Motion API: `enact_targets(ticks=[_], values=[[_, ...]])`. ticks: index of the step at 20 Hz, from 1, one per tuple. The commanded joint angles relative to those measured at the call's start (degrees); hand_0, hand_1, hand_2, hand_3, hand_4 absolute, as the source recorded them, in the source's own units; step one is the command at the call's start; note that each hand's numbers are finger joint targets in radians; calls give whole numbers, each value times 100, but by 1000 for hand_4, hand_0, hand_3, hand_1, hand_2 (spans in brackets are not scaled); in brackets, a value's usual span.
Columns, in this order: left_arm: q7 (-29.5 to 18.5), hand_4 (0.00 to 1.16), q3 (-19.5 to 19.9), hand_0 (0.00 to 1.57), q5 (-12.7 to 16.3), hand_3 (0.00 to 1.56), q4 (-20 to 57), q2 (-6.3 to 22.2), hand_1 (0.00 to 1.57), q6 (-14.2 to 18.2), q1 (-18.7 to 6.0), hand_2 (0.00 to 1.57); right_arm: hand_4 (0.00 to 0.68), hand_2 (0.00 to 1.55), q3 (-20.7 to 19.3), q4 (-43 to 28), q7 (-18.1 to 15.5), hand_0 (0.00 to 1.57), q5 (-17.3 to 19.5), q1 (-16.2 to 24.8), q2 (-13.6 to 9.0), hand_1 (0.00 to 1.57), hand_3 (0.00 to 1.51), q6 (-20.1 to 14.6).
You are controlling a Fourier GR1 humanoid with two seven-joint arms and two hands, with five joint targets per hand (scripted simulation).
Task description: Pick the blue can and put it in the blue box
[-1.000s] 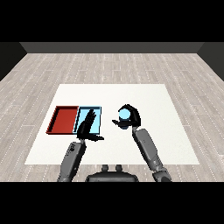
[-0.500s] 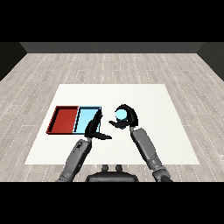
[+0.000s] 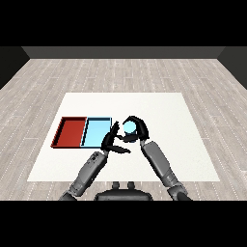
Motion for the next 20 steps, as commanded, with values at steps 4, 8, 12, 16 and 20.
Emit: enact_targets(ticks=[4, 8, 12, 16, 20], values=[[-182, 0, -125, 0, 88, 0, 191, 0, 0, 62, -93, 0, 611, 1459, 833, -257, -21, 1435, -50, 100, 3, 1435, 1416, -695], [-219, 0, 66, 0, 135, 0, 422, 0, 0, -263, -176, 0, 624, 1458, 201, 222, -365, 1432, -92, -83, 3, 1432, 1419, 21], [45, 0, -172, 0, 91, 0, 35, 0, 0, 100, -170, 0, 615, 1471, 627, -166, -1, 1436, -126, -122, 3, 1436, 1425, -410], [-533, 0, -373, 0, 291, 0, 580, 0, 0, 154, -192, 0, 598, 1465, 817, -246, -239, 1479, -117, 303, 3, 1479, 1415, -195], [-363, 0, -301, 0, 426, 0, 756, 0, 0, 159, -638, 0, 580, 1463, 481, -666, 322, 1463, -110, 239, -191, 1463, 1412, 124]])
